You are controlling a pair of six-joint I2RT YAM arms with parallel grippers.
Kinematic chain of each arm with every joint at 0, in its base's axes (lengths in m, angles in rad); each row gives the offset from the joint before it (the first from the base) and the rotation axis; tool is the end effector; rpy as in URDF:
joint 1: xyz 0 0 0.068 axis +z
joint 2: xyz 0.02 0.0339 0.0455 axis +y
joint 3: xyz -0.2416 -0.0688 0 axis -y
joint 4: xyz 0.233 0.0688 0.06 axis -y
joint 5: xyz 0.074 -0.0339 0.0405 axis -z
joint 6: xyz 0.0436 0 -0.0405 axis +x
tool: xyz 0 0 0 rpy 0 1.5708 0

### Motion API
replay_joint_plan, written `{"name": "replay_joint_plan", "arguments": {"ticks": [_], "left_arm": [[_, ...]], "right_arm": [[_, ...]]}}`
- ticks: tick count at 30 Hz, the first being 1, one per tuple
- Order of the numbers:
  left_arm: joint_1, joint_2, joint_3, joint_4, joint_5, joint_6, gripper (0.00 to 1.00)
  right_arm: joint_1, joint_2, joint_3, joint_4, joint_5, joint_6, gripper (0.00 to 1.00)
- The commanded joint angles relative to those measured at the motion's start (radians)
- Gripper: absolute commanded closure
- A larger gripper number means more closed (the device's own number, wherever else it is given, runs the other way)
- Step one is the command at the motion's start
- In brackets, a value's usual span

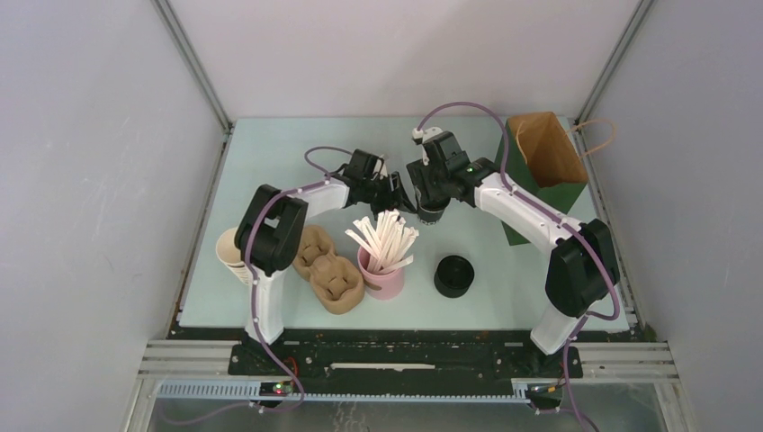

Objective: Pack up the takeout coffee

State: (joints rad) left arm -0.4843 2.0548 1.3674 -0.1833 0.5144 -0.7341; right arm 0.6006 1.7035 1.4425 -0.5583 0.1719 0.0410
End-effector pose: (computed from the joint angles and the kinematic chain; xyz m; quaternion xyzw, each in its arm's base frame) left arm 0.3641 -0.2158 0.1403 -0.0266 0.9122 -0.3857 0.1353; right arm 0.3115 0.2043 0.2654 -0.2257 0.8995 0.0395 0.3721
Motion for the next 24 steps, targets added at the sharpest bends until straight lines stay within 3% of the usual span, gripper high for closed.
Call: {"name": "replay_joint_plan", "arguments": {"ticks": [1, 16, 21, 24], "left_arm": [[-0.013, 0.021, 0.049, 0.022, -0.004, -0.008, 0.36], [-0.02, 0.027, 0.065, 0.021, -0.016, -0.004, 0.35], [-0.02, 0.014, 0.051, 0.021, -0.019, -0.002, 0.35], [-0.019, -0.024, 0.026, 0.015, -0.029, 0.007, 0.35]], "right_arm": [[-0.003, -0.005, 0.004, 0.038, -0.051, 0.039, 0.44], [-0.021, -0.017, -0.026, 0.064, -0.119, 0.092, 0.44], [0.032, -0.009, -0.019, 0.047, 0.1, 0.036, 0.45], [0.032, 0.011, -0.011, 0.017, 0.147, 0.028, 0.44]]}}
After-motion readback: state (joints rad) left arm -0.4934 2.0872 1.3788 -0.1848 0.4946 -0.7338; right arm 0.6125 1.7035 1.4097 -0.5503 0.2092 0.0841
